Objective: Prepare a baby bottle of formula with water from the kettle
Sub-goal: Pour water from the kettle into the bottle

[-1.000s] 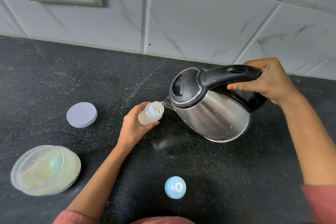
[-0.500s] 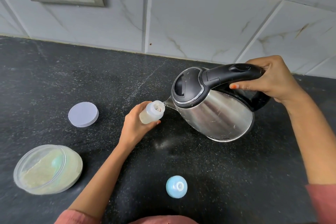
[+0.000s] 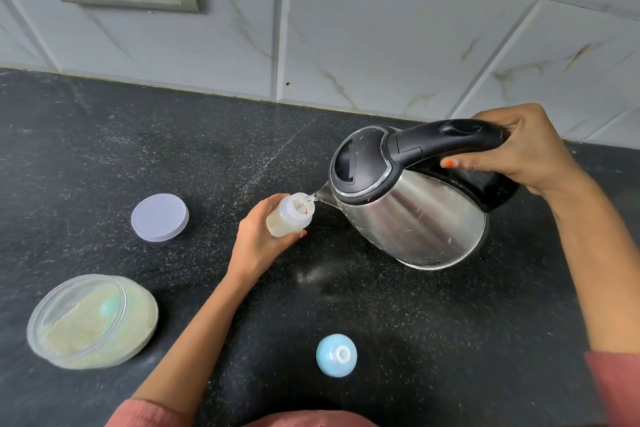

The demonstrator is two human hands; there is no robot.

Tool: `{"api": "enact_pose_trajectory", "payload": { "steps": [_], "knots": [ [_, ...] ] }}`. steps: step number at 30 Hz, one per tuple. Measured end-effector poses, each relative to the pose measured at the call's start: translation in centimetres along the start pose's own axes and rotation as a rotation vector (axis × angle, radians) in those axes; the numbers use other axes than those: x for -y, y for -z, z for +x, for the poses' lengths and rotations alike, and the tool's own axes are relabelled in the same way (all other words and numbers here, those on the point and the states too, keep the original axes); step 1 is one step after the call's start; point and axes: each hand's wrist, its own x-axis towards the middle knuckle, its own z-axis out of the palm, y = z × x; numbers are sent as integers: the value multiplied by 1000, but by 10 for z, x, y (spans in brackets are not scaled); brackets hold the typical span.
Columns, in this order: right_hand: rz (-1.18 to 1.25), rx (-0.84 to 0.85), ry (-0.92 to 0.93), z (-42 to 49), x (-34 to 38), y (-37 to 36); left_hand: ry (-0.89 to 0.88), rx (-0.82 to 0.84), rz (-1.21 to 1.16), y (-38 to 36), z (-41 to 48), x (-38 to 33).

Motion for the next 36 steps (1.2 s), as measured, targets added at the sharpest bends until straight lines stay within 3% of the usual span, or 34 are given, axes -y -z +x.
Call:
{"api": "enact_pose_trajectory", "payload": {
  "steps": [36],
  "knots": [
    [-14, 20, 30, -4, 6, 1, -4, 15, -43, -3, -1, 6]
  ]
}}
